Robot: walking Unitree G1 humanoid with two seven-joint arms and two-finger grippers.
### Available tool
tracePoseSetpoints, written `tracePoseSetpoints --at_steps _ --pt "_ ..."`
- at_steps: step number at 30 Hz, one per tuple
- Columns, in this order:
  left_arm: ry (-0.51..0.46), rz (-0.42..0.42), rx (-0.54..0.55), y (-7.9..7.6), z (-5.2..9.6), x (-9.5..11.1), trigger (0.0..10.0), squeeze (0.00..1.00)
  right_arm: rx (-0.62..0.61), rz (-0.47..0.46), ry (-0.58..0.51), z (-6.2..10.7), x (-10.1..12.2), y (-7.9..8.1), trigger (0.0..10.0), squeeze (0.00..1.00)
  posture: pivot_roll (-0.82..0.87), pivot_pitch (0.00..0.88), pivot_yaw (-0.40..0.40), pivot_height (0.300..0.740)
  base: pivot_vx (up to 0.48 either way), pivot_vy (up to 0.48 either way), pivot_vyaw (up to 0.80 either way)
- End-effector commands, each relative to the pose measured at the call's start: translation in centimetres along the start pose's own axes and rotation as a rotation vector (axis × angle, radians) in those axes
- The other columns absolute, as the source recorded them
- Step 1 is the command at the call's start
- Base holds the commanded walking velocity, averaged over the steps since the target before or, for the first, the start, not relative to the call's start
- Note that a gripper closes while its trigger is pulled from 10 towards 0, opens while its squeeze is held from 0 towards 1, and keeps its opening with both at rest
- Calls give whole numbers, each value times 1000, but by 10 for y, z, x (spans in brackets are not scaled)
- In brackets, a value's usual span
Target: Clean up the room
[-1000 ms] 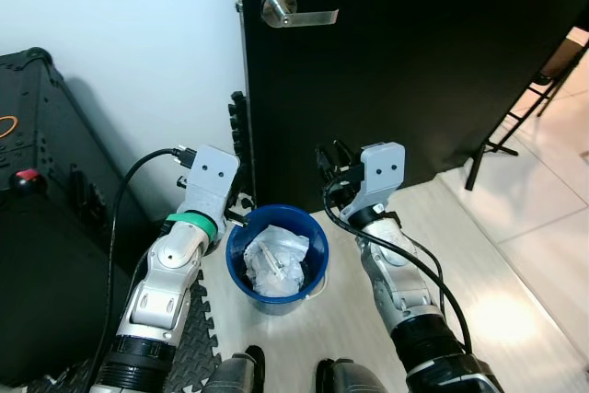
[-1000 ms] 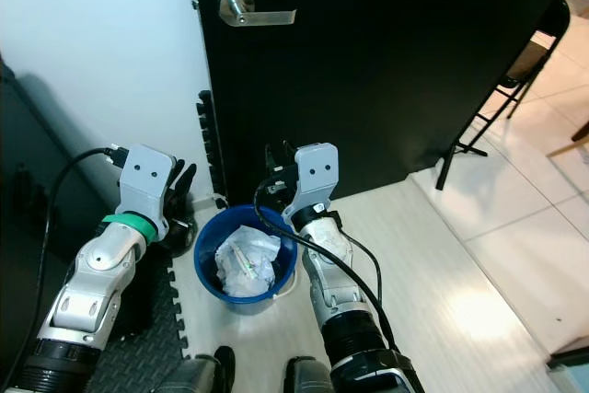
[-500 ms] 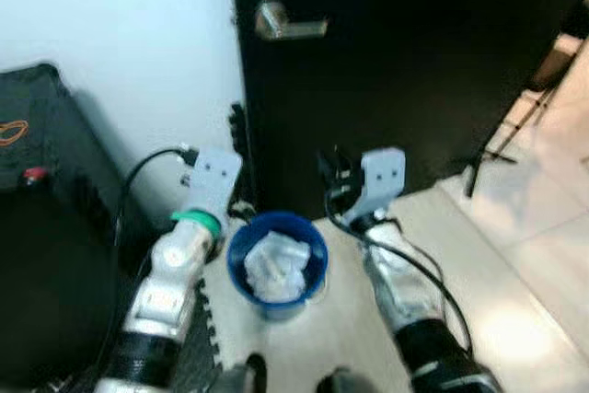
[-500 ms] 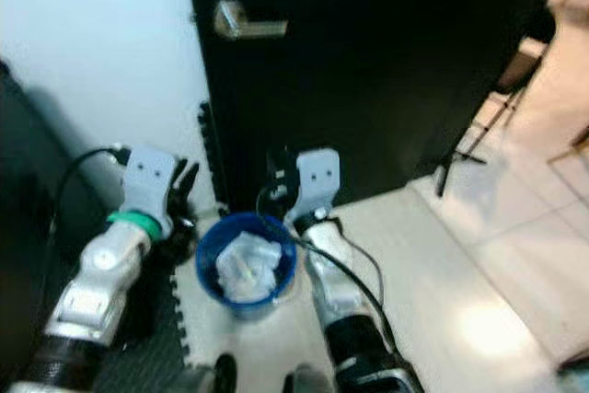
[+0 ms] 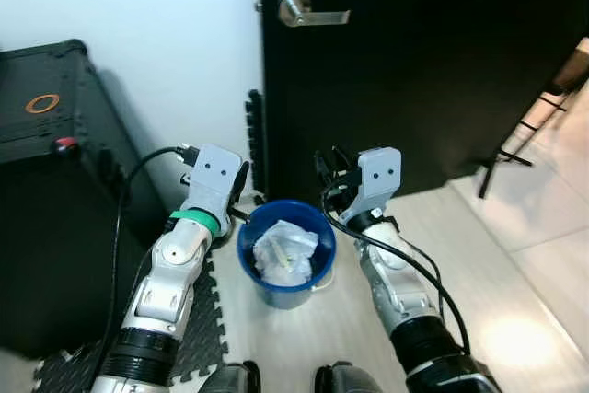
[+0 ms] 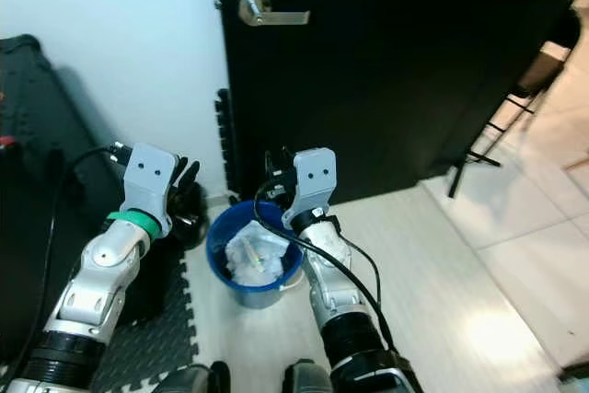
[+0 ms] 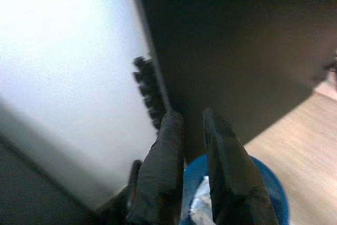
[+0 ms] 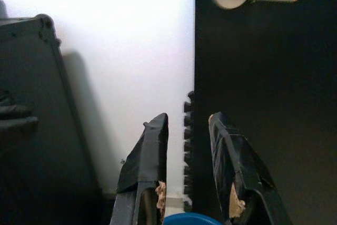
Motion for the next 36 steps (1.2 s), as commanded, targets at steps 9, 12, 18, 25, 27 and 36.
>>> tracePoseSetpoints --at_steps 9,12,18,25,27,36 --pt "6 2 -6 0 0 -3 10000 0 -9 1 13 3 -4 -1 10000 0 -1 0 37 726 -350 0 0" --pt "5 2 -7 0 0 -3 10000 0 -9 2 13 3 -4 -1 10000 0 -1 0 39 726 -334 0 0" --pt "4 1 -10 0 -1 -3 10000 0 -11 4 15 2 -5 -2 10000 0 -2 0 40 726 -330 0 0" --pt "5 -2 -14 0 -1 -3 10000 0 -13 3 19 2 -6 -2 10000 0 -2 0 43 726 -330 0 0" --pt "5 -2 -14 0 -1 -3 10000 0 -13 3 19 3 -6 -2 10000 0 -2 0 43 726 -319 0 0" --pt "84 51 1 -3 -1 -15 10000 0 -23 -6 57 6 -14 -4 10000 0 -4 0 48 726 -32 0 -356"
Point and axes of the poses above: a point about 5 cm out from each wrist's last joint towards the gripper, its own z axis pointing back from the gripper into the wrist, its own x axis along the axis of the wrist's last joint, y = z × x, the point moved 1 cm from there along -z, pointing out of the wrist towards the gripper, and after that the axes turned 6 degrees about z, right-handed, at the moved point
